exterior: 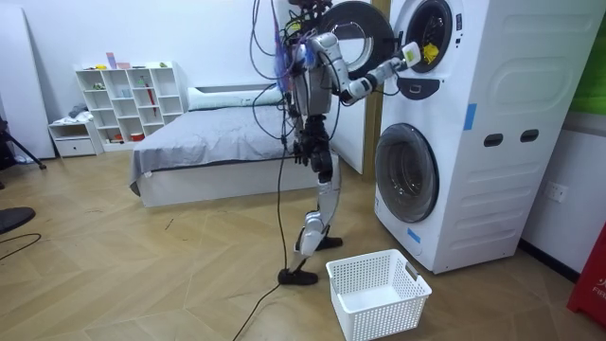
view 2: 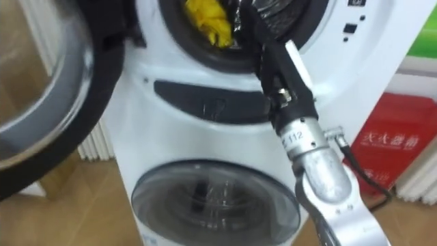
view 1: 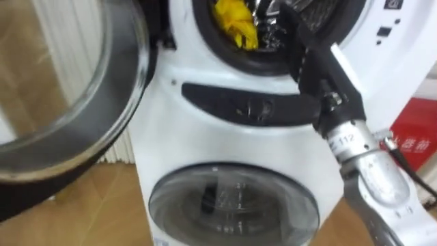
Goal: Pick clothes from washing machine
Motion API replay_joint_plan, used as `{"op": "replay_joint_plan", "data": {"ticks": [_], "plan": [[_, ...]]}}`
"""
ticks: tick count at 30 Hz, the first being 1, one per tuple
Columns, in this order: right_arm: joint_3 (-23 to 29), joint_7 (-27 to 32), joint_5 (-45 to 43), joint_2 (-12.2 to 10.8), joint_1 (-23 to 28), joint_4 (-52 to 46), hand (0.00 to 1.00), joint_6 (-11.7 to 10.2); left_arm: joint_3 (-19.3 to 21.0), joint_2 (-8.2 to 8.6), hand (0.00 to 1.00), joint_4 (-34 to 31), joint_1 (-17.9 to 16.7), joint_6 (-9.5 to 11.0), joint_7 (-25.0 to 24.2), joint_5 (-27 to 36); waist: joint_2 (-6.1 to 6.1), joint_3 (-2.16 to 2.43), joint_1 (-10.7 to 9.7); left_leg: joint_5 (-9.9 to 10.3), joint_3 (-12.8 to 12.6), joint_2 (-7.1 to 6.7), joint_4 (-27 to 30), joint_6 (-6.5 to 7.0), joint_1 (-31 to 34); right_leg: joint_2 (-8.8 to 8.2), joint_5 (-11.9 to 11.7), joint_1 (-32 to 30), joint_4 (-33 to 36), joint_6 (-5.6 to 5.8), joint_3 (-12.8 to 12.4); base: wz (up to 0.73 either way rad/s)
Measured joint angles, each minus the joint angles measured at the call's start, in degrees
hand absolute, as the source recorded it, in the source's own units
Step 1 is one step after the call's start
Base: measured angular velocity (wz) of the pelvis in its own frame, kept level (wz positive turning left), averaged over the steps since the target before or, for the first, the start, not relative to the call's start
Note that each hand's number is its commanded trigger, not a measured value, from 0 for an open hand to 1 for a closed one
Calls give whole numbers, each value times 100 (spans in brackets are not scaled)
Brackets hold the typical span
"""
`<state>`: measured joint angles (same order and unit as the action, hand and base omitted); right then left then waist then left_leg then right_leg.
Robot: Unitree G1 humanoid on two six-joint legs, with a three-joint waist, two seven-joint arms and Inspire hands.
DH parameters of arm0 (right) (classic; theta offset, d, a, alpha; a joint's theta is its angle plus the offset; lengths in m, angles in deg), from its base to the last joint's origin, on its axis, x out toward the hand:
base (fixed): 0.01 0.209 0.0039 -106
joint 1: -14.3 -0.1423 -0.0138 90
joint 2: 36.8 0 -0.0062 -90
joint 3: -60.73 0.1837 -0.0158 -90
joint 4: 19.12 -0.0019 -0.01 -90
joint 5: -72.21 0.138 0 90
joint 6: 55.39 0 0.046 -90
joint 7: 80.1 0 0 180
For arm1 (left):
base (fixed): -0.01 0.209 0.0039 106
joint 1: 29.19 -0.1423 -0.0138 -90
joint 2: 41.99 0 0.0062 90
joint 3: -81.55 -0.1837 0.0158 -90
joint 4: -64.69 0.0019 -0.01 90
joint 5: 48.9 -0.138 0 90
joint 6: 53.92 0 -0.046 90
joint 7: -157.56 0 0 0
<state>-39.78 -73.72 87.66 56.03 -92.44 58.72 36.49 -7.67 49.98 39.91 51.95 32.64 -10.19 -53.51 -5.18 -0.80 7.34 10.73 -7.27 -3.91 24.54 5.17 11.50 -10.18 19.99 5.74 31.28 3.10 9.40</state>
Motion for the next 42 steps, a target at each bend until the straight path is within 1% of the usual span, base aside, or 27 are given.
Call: {"op": "replay_joint_plan", "data": {"ticks": [1,2,3,4,5,6,7,8,9,10,11,12,13,14,15,16,20,22,24,28,30,31,32,34,37,40,42], "plan": [[5,62,-3,0,0,11,0,-15,-13,-3,0,-5,73,-1,4,1,12,-6,-31,76,-22,-86,-29,66,-125,-121,-94,-158,482,131,-4,4],[5,67,-6,0,0,28,0,-38,-29,-3,0,-5,107,0,6,4,33,-11,-58,117,-24,-118,-31,101,-184,-163,-187,-222,694,155,-14,7],[5,109,-15,-1,10,43,0,-56,-55,-3,0,-6,186,-1,7,-5,78,-20,-82,175,16,-158,-100,159,-343,-199,-451,-372,1091,137,-119,10],[21,102,-46,-2,40,69,0,-58,-62,-12,0,-9,264,7,9,-10,131,-2,-119,210,98,-161,-218,196,-517,-192,-674,-516,1421,120,-159,6],[52,95,-55,-6,88,65,0,-68,-77,-31,0,-14,315,12,15,-8,139,11,-124,217,141,-154,-292,203,-589,-159,-627,-619,1496,113,-156,0],[64,84,-63,-12,139,69,0,-68,-126,-66,0,-33,381,44,44,-4,179,14,-95,217,167,-89,-438,204,-731,-27,-372,-842,1480,63,-161,8],[59,20,-82,-12,148,76,0,-54,-229,-98,0,-32,431,95,67,7,237,-8,-108,216,206,-19,-529,204,-867,167,-216,-1082,1238,26,-173,11],[62,-13,-89,-5,149,81,0,-55,-257,-104,0,-38,423,123,67,3,248,-10,-120,216,216,14,-562,205,-923,275,-185,-1178,1014,7,-168,16],[62,-44,-91,11,151,87,0,-55,-286,-112,0,-106,463,148,68,11,229,6,-161,216,255,32,-591,204,-980,433,-200,-1306,424,-43,-132,22],[58,-69,-75,20,153,88,0,-55,-307,-96,0,-109,483,162,68,25,184,35,-205,216,253,25,-619,203,-1051,547,-322,-1376,-203,-160,-143,26],[52,-71,-65,23,152,86,0,-56,-337,-91,0,-106,486,163,69,34,174,41,-221,217,237,20,-632,201,-1107,605,-442,-1370,-532,-201,-147,25],[45,-68,-61,26,151,86,0,-57,-341,-77,0,-110,481,165,71,36,154,56,-211,222,181,19,-676,193,-1218,705,-906,-1359,-971,-319,-150,16],[45,-68,-61,55,153,88,0,-64,-330,-58,0,-120,457,163,82,28,150,82,-191,249,121,36,-745,145,-1338,757,-1325,-1322,-1116,-446,-121,8],[44,-66,-60,79,151,88,0,-64,-332,-45,0,-125,438,171,83,14,161,93,-161,250,109,62,-809,141,-1425,785,-1348,-1232,-1181,-450,-144,-14],[45,-74,11,135,143,69,0,-70,-331,-41,0,-115,405,186,86,2,205,79,-59,261,87,118,-988,121,-1588,880,-1370,-1084,-1376,-476,-167,-20],[43,-111,60,139,140,58,0,-74,-304,-43,0,-87,309,188,105,-11,223,70,-35,258,127,166,-1144,107,-1676,945,-1408,-975,-1526,-504,-165,-16],[46,-286,43,138,111,21,0,-79,-183,-2,0,-86,159,76,112,-66,204,79,-22,278,131,247,-1342,27,-1811,1050,-1427,-860,-1664,-544,-131,1],[64,-348,58,146,47,25,0,-78,-84,59,0,-87,126,-7,110,-220,178,64,16,297,138,272,-1406,-8,-1807,1090,-1448,-876,-1703,-570,-135,0],[63,-395,85,146,46,26,0,-72,-85,61,0,-108,96,-39,109,-309,168,65,77,315,138,306,-1425,-35,-1795,1131,-1492,-834,-1795,-591,-134,0],[64,-406,111,146,-14,23,0,-73,-87,114,0,-139,38,-67,94,-395,110,92,47,324,267,326,-1425,-53,-1755,1145,-1501,-795,-1898,-601,-20,13],[70,-404,131,146,-27,17,0,-78,-86,135,0,-182,38,-75,93,-396,97,100,40,322,266,330,-1455,-56,-1748,1155,-1503,-784,-1960,-599,-6,3],[94,-410,124,146,-27,20,0,-78,-44,150,0,-184,36,-73,96,-401,98,99,33,319,268,333,-1456,-57,-1780,1163,-1504,-761,-1976,-598,3,0],[112,-424,120,153,-26,23,0,-79,25,170,0,-185,33,-73,96,-401,123,82,28,320,272,339,-1462,-57,-1802,1168,-1504,-734,-1985,-598,7,0],[126,-507,126,213,-10,30,0,-80,144,208,0,-244,-2,-75,99,-390,126,80,-13,320,292,344,-1497,-56,-1844,1179,-1511,-662,-2075,-587,8,6],[134,-557,183,213,-14,26,0,-73,198,212,0,-287,-91,-104,99,-514,126,80,-77,321,316,348,-1515,-57,-1848,1184,-1511,-658,-2075,-587,13,3],[187,-600,213,219,-14,26,0,-45,395,202,0,-298,-175,-155,79,-512,132,76,-119,322,339,348,-1516,-55,-1870,1175,-1511,-627,-2075,-587,40,5],[227,-623,296,295,-14,53,0,-40,511,190,0,-298,-194,-179,67,-507,126,76,-126,322,356,348,-1515,-55,-1873,1167,-1511,-618,-2072,-586,66,5]]}}
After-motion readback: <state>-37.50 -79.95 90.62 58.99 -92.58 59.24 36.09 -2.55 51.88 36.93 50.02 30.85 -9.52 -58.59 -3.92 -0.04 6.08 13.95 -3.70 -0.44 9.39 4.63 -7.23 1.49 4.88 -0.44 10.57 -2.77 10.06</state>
